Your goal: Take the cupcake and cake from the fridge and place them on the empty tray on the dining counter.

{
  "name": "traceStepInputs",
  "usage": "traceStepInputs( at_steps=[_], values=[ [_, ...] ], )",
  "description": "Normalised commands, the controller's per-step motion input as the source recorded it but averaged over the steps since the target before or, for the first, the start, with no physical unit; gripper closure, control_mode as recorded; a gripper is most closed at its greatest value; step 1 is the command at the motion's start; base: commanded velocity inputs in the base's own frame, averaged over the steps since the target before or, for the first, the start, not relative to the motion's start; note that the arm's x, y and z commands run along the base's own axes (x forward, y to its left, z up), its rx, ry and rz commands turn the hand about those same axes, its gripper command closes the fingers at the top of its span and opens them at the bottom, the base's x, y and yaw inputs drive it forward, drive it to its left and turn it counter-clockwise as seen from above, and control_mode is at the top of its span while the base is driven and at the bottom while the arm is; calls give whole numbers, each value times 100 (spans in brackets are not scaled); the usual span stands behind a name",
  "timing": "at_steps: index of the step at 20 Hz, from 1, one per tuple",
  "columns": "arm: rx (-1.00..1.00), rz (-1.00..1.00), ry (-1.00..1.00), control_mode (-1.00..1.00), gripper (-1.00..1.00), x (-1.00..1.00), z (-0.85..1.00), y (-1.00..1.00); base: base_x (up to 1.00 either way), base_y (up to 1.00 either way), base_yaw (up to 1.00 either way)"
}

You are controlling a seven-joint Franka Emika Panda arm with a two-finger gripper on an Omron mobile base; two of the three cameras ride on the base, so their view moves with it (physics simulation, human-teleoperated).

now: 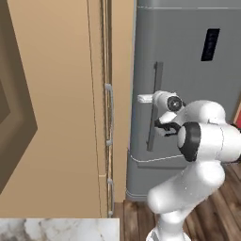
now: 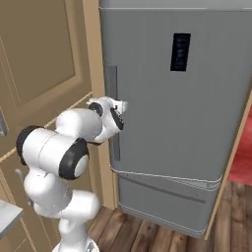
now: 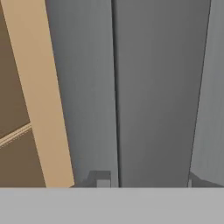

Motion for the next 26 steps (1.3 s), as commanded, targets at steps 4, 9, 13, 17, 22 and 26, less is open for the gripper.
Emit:
traceStepInputs(
  at_steps=[4, 9, 13, 17, 22, 26],
  values=[
    [0, 18, 23, -100, 100, -99, 9, -41, 0, 0, 0],
    [0, 14, 11, -100, 100, -92, 3, -51, 0, 0, 0],
    [0, 15, 9, -100, 100, -86, 0, -55, 0, 0, 0],
    [0, 15, 7, -100, 100, -91, 0, -56, 0, 0, 0],
    [0, 14, 3, -100, 100, -98, 0, -60, 0, 0, 0],
    [0, 13, 0, -100, 100, -100, 0, -69, 0, 0, 0]
  ],
)
